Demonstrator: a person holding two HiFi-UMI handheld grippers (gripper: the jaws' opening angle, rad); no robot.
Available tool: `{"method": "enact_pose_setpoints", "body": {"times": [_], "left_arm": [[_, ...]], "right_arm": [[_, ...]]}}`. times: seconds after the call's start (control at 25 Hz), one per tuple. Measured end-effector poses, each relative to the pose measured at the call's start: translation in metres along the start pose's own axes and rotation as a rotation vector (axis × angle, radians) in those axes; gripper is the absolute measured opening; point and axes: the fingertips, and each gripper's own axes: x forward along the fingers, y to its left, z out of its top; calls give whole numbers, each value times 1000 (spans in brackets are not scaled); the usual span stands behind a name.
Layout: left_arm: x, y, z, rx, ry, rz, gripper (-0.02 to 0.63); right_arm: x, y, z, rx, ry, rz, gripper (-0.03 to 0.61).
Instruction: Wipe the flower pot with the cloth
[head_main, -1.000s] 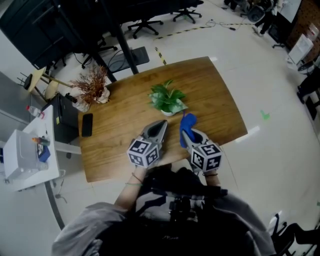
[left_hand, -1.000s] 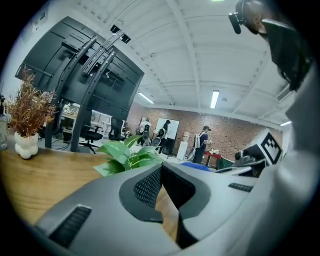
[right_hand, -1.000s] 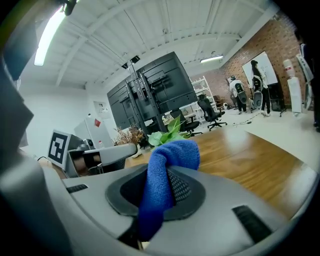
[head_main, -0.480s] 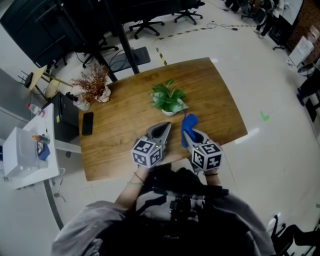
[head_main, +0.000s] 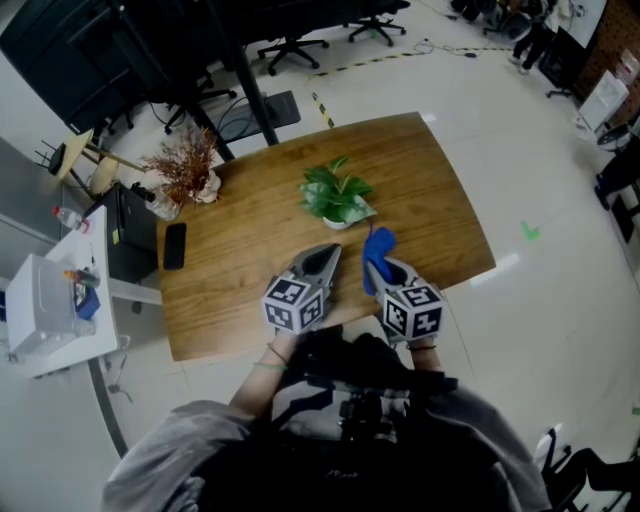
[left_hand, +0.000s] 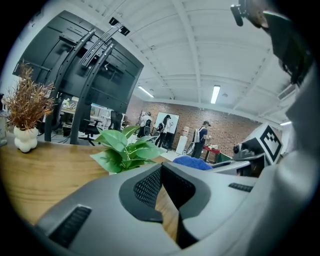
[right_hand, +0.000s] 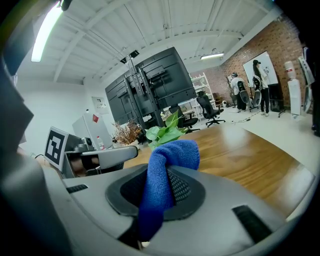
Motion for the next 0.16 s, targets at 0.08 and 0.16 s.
{"method": "enact_pose_setpoints", "body": {"times": [0.08, 0.16], "left_arm": [[1, 0, -1, -1, 4, 2, 5], [1, 1, -3, -2, 7, 5, 5]], "right_arm": [[0, 0, -1, -8, 7, -4, 57], [1, -1, -2, -19, 14, -9, 57]]}}
